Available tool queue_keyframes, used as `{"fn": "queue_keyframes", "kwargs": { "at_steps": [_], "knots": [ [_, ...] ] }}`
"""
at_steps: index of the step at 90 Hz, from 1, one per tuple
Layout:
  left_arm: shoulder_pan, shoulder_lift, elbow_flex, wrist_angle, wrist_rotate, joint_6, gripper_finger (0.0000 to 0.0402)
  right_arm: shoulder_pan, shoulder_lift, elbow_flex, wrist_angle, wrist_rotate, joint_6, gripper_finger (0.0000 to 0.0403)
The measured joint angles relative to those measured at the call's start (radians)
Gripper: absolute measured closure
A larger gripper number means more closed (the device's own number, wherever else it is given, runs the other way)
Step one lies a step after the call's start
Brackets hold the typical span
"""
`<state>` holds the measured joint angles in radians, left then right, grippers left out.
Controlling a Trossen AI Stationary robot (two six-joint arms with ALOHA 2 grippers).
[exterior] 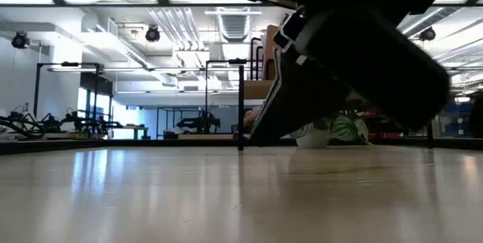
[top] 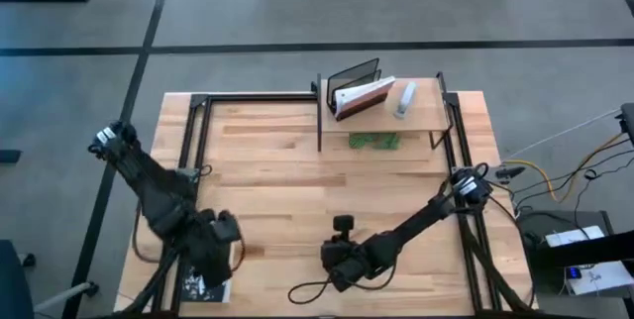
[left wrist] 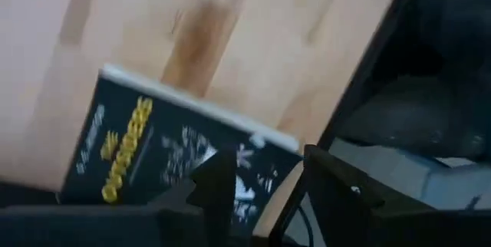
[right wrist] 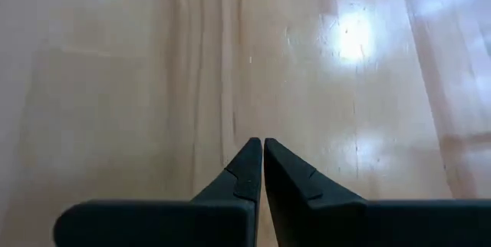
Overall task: Stock shelves
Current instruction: Put the black book into the black desk organizer on the shelf
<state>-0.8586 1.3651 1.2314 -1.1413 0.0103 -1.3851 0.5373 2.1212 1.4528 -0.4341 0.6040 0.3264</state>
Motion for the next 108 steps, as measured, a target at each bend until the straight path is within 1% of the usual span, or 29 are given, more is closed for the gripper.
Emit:
{"fn": "queue_keyframes", "kwargs": {
  "at_steps": [6,13,23,30,36,41,46,61,75,85,95,108],
  "knots": [
    [-0.035,0.013,-0.039,0.032,-0.001,-0.083,0.0247,-0.010,0.000,0.000,0.015,0.000,0.000,0.0403],
    [-0.060,0.026,-0.087,0.094,0.002,-0.141,0.0238,-0.022,0.000,0.000,0.032,-0.006,-0.018,0.0403],
    [-0.066,0.050,-0.152,0.194,0.003,-0.205,0.0226,-0.039,-0.001,0.000,0.035,-0.072,-0.071,0.0403],
    [-0.066,0.064,-0.191,0.236,0.031,-0.248,0.0218,-0.047,-0.001,0.000,0.043,-0.125,-0.077,0.0403],
    [-0.066,0.081,-0.217,0.248,0.084,-0.277,0.0209,-0.052,-0.001,0.000,0.060,-0.144,-0.079,0.0403],
    [-0.066,0.092,-0.240,0.244,0.141,-0.287,0.0202,-0.054,-0.001,0.001,0.059,-0.149,-0.083,0.0403],
    [-0.068,0.105,-0.259,0.243,0.174,-0.289,0.0194,-0.054,-0.001,0.001,0.058,-0.151,-0.084,0.0403],
    [-0.068,0.124,-0.312,0.277,0.183,-0.255,0.0170,-0.051,-0.001,0.001,0.058,-0.159,-0.084,0.0403],
    [-0.066,0.124,-0.362,0.288,0.160,-0.249,0.0157,-0.036,-0.001,0.001,0.059,-0.156,-0.083,0.0403],
    [-0.043,0.124,-0.395,0.290,0.143,-0.228,0.0154,-0.021,-0.003,0.001,0.058,-0.096,-0.067,0.0403],
    [-0.014,0.124,-0.423,0.310,0.077,-0.170,0.0156,-0.011,-0.009,0.001,0.056,-0.058,-0.065,0.0403],
    [0.036,0.118,-0.455,0.395,-0.007,-0.087,0.0165,-0.009,-0.033,0.001,0.053,-0.054,-0.040,0.0403]
  ]
}}
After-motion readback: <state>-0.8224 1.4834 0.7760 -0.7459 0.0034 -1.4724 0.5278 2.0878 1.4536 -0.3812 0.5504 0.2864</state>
